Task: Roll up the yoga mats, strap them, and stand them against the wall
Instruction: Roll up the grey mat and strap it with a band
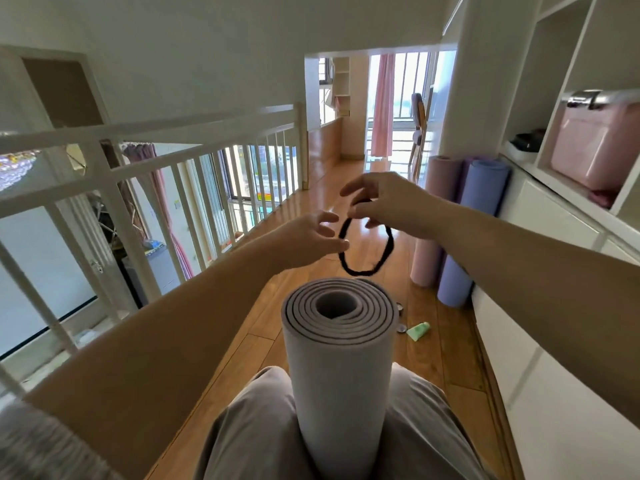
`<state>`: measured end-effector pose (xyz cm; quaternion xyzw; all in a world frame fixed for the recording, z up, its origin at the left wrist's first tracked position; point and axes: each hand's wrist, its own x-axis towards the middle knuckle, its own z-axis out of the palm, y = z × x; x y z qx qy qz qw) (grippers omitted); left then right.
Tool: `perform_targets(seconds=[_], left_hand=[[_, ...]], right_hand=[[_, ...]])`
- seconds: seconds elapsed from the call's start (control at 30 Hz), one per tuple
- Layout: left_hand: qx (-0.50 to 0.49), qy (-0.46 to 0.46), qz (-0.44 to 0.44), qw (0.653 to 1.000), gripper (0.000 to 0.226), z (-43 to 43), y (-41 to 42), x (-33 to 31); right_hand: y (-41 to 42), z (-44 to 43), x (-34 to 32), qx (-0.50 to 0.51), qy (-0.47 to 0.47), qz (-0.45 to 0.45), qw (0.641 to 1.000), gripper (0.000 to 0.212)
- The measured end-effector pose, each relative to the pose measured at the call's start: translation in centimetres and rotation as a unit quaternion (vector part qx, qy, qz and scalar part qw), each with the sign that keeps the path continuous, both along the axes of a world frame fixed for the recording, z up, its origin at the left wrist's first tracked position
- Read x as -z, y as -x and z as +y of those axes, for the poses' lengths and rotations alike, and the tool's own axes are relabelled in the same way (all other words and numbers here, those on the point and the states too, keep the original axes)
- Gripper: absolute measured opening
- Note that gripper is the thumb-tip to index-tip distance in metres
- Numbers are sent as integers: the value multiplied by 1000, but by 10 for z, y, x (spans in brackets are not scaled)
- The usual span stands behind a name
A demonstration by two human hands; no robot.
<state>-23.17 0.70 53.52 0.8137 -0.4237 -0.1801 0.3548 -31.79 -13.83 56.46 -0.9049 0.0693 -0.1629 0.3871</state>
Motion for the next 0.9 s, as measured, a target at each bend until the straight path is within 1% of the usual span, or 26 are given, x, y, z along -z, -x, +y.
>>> perform_targets(seconds=[0.07, 0.1, 0.13, 0.17, 0.2, 0.23, 0.3, 0.37, 0.4, 0.43, 0.5, 0.57, 0.6, 0.67, 0.7, 0.73, 0.8, 0.87, 0.9], left_hand=[[-35, 47, 1, 998, 47, -3, -3, 6], [-53, 72, 10, 996, 40, -3, -5, 9], [-74, 102, 38, 991, 34, -4, -7, 13], [-97, 137, 87, 982, 31, -5, -9, 15], [-122, 177, 150, 965, 29, -5, -12, 17], [-147, 221, 215, 940, 27, -6, -15, 18], [-190, 304, 328, 874, 23, -6, -21, 15], [-205, 367, 415, 807, 17, -5, -25, 10], [-199, 382, 445, 785, 15, -4, -25, 7], [-188, 388, 466, 772, 16, -2, -25, 4], [-166, 405, 495, 750, 17, 2, -24, -1], [-169, 420, 510, 731, 15, 4, -25, -3], [-175, 417, 511, 731, 15, 5, -26, -2], [-176, 391, 509, 746, 16, 8, -26, 0], [-168, 379, 513, 752, 17, 9, -24, 0], [-156, 377, 522, 749, 16, 10, -22, 0], [-123, 400, 555, 719, 14, 9, -16, -3], [-92, 432, 577, 686, 12, 7, -11, -8], [-81, 443, 580, 679, 12, 6, -9, -10]], right_hand=[[-3, 9, 1, 1, -41, -68, 997, 27], [-5, 11, 3, 2, -65, -88, 994, 25], [-6, 12, 4, 5, -90, -98, 991, 24], [-6, 13, 6, 9, -115, -98, 988, 22], [-6, 13, 7, 10, -140, -87, 986, 21], [-6, 13, 8, 8, -157, -67, 985, 19], [-3, 12, 10, -9, -153, -11, 988, 15], [1, 10, 11, -36, -154, 38, 987, 10], [2, 9, 10, -53, -172, 53, 982, 9], [3, 7, 10, -72, -204, 61, 974, 12], [4, 3, 8, -105, -307, 50, 945, 21], [4, -1, 6, -114, -426, 12, 897, 28], [4, -3, 4, -113, -480, -13, 870, 32], [5, -7, 3, -103, -566, -65, 815, 40], [5, -9, 3, -91, -597, -88, 792, 43], [7, -9, 3, -79, -624, -106, 770, 45], [8, -8, 4, -64, -664, -131, 734, 44], [9, -4, 7, -69, -677, -146, 718, 41], [9, -2, 8, -75, -675, -152, 718, 39]])
